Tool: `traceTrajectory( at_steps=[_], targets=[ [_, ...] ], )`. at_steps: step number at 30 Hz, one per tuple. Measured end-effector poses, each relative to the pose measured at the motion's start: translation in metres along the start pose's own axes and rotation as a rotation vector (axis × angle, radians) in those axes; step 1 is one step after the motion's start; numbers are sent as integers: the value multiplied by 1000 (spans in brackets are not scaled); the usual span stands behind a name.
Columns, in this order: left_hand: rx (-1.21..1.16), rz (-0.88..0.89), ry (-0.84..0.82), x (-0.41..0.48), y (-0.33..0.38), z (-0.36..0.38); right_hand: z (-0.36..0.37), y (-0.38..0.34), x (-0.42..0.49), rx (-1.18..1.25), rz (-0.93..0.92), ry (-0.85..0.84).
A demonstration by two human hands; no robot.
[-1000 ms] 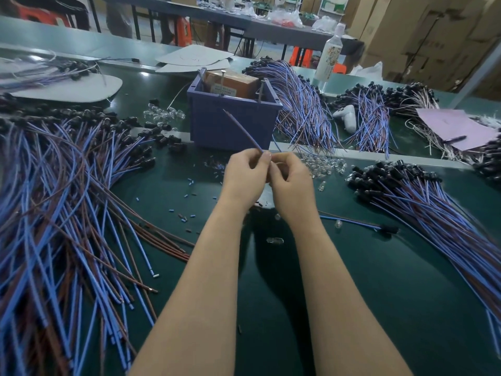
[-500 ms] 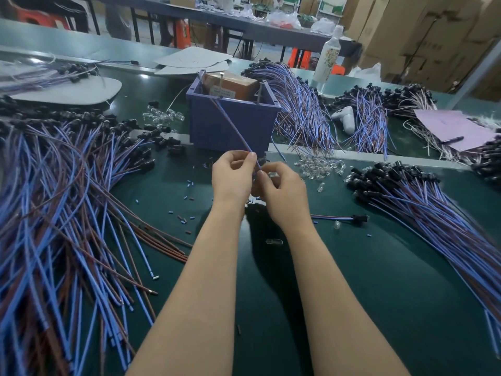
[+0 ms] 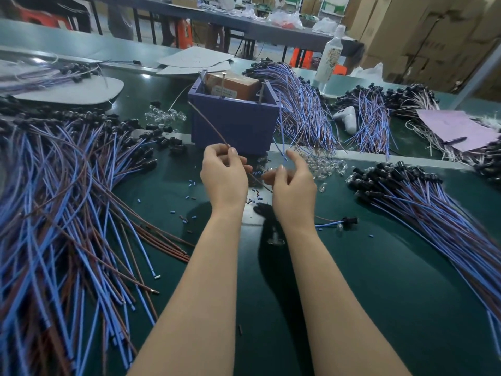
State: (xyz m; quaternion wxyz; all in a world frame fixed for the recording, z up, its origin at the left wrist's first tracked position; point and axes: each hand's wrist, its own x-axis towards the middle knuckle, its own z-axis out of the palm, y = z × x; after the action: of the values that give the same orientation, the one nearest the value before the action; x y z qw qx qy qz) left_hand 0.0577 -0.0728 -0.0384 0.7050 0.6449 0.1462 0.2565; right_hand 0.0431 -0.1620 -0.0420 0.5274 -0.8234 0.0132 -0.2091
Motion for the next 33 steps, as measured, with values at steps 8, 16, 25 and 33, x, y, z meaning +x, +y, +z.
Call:
traceTrajectory(
  at_steps=[8,16,25,33],
  targets=[
    [100,69,-133,-1,1,3,3,0,-1,-57,14,-64],
    [142,89,-152,-1,0,2,4,2,0,-6,25,-20],
    [148,91,-163,1,-1,1,6,2,1,-9,28,-47],
    [156,78,-172,0,0,1,5,1,-1,-7,15,-52]
  ],
)
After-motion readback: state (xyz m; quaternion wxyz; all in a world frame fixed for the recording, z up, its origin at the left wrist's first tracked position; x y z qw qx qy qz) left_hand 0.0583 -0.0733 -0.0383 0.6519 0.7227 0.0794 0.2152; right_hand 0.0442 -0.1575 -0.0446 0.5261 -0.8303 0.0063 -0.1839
